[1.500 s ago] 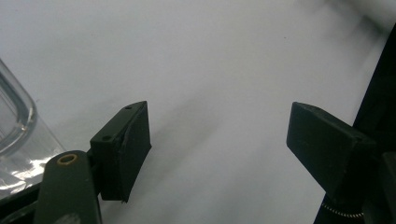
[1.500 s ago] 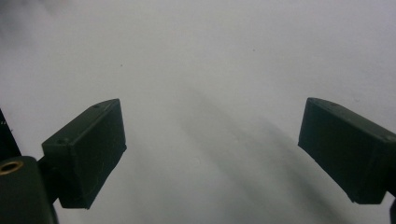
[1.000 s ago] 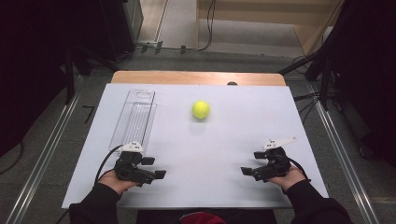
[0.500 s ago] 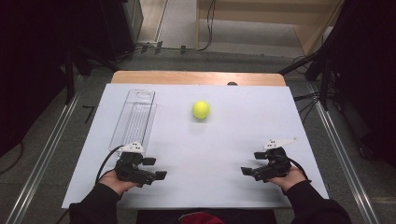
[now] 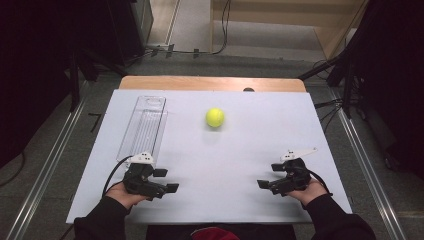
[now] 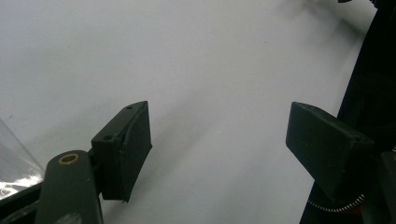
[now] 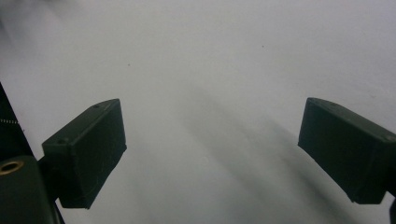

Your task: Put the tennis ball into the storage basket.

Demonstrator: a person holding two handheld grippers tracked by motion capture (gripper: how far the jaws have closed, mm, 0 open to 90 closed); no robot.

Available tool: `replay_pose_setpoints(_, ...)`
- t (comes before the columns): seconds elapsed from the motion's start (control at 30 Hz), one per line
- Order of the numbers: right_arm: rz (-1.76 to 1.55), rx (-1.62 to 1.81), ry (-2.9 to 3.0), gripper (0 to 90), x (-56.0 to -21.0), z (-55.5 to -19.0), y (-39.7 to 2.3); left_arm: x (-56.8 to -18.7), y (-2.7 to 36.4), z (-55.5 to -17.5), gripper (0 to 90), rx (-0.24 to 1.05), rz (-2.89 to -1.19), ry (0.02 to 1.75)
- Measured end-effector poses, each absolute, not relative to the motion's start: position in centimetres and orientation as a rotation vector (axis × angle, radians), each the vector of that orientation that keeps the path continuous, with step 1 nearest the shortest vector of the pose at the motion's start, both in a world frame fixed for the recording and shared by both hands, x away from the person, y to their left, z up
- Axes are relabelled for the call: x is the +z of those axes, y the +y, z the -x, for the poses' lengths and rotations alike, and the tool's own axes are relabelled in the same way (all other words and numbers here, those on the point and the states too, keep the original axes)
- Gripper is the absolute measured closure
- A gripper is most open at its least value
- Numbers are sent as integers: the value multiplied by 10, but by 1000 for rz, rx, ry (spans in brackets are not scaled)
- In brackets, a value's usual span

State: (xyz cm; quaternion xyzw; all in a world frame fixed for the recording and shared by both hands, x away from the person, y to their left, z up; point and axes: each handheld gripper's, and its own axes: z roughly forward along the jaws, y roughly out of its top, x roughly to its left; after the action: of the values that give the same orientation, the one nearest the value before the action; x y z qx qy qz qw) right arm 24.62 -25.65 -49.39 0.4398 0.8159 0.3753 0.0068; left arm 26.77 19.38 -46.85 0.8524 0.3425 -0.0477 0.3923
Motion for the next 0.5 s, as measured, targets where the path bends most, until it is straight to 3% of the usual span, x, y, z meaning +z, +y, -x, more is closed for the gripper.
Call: replay_pose_setpoints(0.5,-1367,1166,2559,58,-494,-246,-257,-467,193,-268,229,-132,-2159,873)
